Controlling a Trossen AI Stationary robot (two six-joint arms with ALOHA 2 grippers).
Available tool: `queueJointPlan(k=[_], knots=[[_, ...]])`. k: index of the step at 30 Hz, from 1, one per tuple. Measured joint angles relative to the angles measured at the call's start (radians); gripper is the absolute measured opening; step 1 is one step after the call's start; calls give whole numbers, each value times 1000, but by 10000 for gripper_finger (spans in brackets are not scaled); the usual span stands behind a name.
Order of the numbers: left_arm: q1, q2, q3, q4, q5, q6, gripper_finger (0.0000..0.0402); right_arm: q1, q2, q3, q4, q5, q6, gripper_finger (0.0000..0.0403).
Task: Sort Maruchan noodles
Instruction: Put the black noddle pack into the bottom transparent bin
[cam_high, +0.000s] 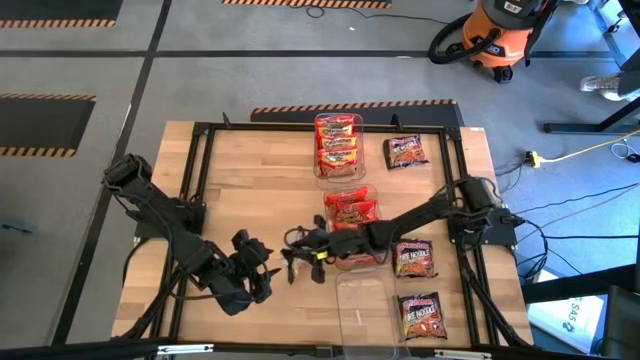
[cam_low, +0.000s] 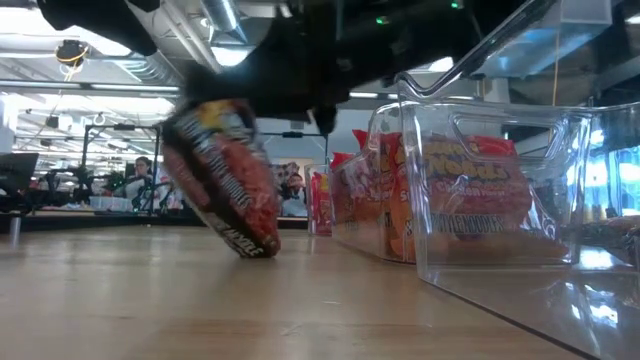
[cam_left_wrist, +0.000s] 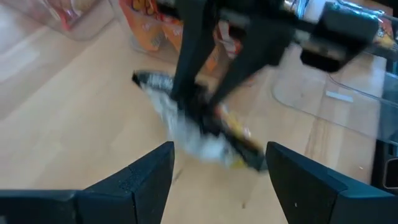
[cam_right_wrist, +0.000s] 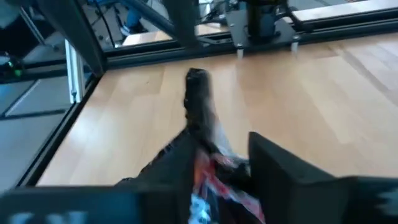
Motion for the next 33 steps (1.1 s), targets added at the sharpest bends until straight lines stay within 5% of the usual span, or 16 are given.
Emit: queueJointPlan(k=[6,13,27,33], knots=[[-12,61,0,30,-69,10,247,-19,-12,160,-349,-3,-117,199],[-9,213,0,88,-32,-15,247,-68,-31,385,-788,-1,-218,236],[-38,359,-1,105,141,37,247,-125,121,386,-546,-12,-240,239],[-77,358,-1,40,166,116,247,-124,194,386,-514,-113,-184,239]])
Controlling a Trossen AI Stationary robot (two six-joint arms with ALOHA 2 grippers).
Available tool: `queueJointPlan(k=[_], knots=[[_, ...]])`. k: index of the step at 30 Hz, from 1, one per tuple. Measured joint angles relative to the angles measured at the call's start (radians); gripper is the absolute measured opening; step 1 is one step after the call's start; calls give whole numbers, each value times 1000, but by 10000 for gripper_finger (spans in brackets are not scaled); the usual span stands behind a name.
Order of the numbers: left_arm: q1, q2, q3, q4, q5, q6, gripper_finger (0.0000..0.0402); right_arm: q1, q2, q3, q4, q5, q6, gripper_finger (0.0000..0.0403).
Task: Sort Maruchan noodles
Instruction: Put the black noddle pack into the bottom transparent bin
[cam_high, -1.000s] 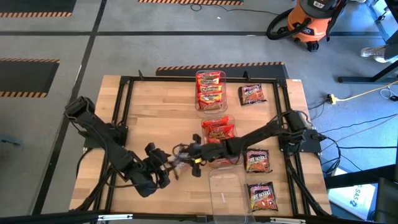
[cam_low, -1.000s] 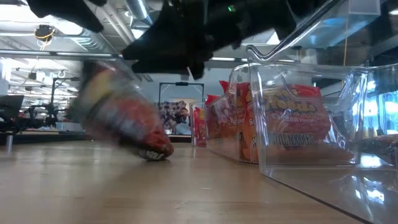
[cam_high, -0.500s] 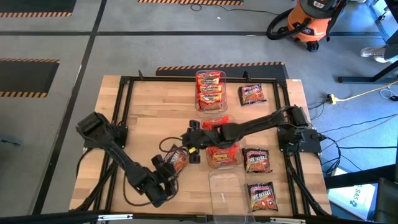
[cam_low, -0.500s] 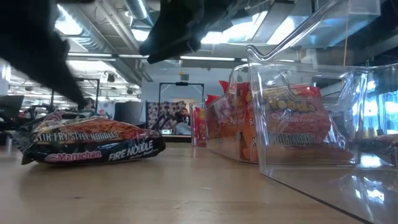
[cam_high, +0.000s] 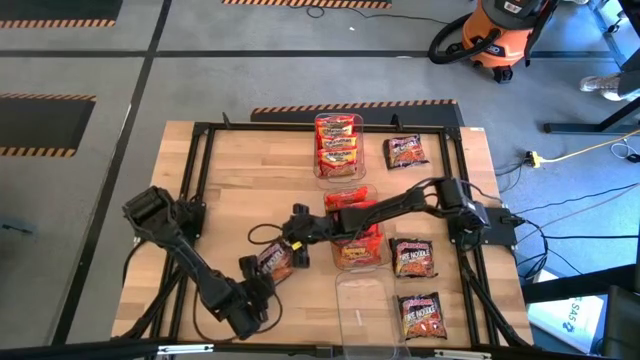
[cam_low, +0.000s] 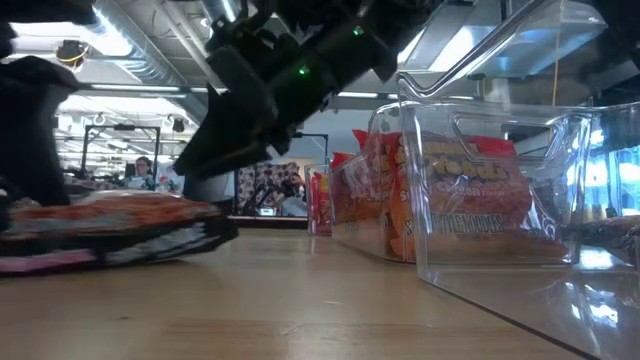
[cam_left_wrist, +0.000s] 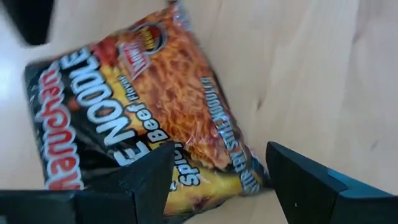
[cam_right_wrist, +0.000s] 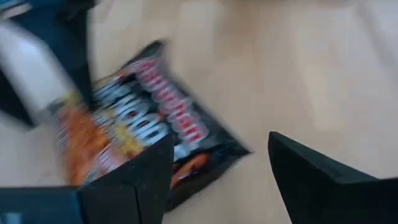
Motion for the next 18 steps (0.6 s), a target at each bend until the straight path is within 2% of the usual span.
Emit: queueJointPlan(k=[5,12,15,18], knots=[[-21,-3,0,-137,33,-27,247,10,4,0,-77,-108,57,239],[-23,-3,0,-360,35,-191,247,57,5,0,-146,-230,75,239],[-24,-7,4,-433,79,-240,247,66,-1,6,-181,-251,83,239],[-29,-34,16,-468,85,-271,247,54,-16,71,-245,-240,110,239]])
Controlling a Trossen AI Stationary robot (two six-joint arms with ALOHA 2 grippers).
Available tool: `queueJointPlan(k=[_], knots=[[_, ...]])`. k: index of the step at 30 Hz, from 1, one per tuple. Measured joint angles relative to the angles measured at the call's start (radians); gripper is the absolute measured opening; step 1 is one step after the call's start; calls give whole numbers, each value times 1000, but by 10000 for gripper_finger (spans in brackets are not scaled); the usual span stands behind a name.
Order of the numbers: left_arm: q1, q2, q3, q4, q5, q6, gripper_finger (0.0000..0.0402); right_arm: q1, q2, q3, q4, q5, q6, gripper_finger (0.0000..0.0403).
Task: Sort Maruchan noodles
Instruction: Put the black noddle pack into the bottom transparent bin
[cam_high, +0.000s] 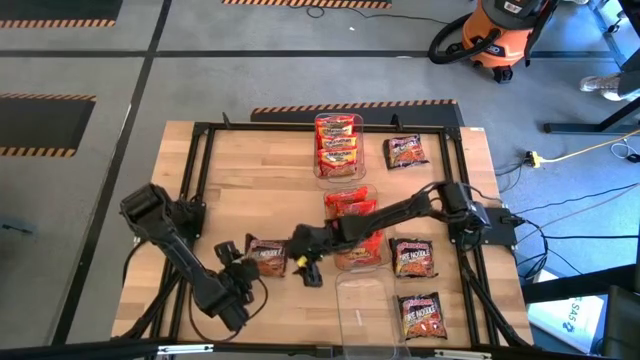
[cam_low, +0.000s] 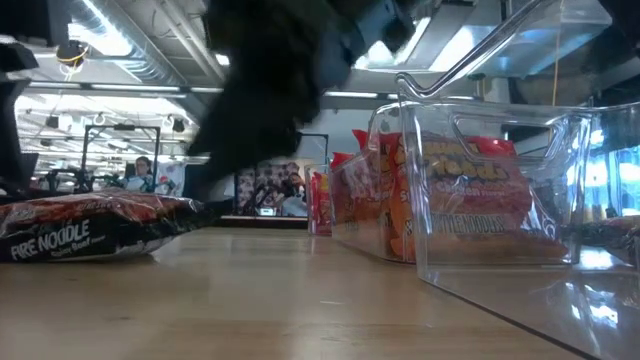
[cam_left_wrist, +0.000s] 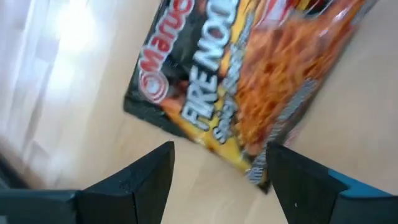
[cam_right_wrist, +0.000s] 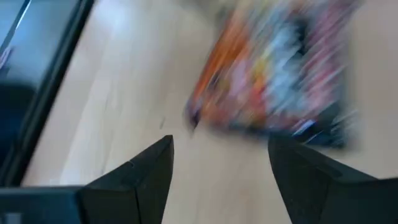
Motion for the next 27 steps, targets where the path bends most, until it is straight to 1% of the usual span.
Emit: queueJointPlan(k=[2,5,8,10,13,15,17,22,27], knots=[[-5,-22,3,15,-36,-17,247,-18,-7,64,-33,43,18,239],[-12,-52,5,76,-130,-37,247,-52,-3,138,-58,117,35,239],[-23,-53,4,177,-217,-46,247,-99,5,168,-40,134,76,239],[-29,-46,2,241,-250,-33,247,-136,18,170,-2,108,118,239],[-30,-23,-22,335,-266,1,247,-184,55,168,15,32,189,239],[-28,-8,-35,366,-270,9,247,-204,89,168,26,-18,227,239],[-25,7,-51,386,-268,9,247,-208,125,167,53,-76,256,239],[-26,22,-107,481,-262,10,247,-208,185,167,70,-176,301,239],[-26,24,-160,572,-267,29,247,-210,194,167,91,-217,320,239]])
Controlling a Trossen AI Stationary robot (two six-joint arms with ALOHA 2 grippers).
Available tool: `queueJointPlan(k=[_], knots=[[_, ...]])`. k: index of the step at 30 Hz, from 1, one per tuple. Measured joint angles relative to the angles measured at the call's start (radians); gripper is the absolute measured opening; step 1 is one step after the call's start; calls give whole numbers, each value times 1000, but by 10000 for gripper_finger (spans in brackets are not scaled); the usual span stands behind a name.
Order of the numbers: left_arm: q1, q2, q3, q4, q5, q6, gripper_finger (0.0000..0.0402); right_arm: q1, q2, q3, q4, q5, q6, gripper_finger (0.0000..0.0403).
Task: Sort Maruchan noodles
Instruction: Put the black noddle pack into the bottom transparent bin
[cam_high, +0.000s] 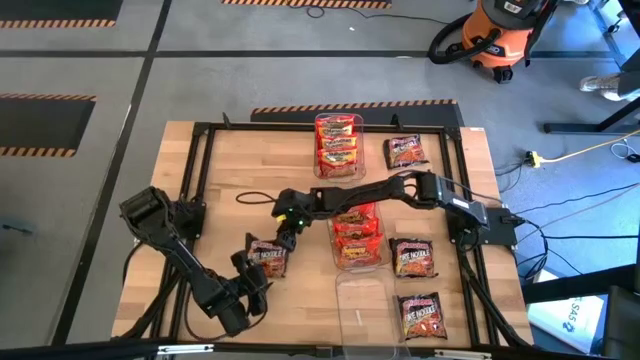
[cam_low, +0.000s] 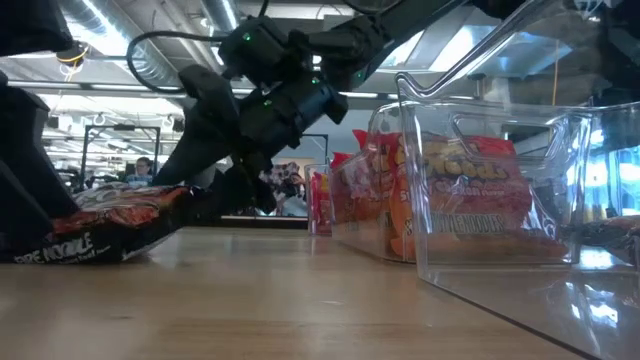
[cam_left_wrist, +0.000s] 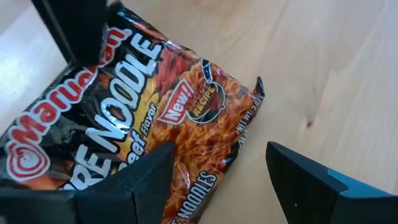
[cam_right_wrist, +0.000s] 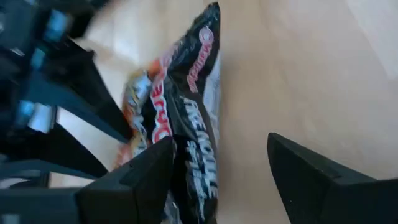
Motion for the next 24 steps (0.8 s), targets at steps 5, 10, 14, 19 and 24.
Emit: queueJointPlan(k=[5,10,14,19,24], knots=[[0,0,-49,107,-16,63,247,0,1,0,49,-48,27,239],[1,-2,-84,151,-29,81,247,0,1,0,57,-59,68,239],[8,-3,-86,156,-36,89,247,2,21,0,42,-80,102,239],[11,-3,-86,160,-37,97,247,14,57,1,85,-153,149,239],[20,-3,-86,169,-58,104,247,37,63,1,92,-165,152,239]])
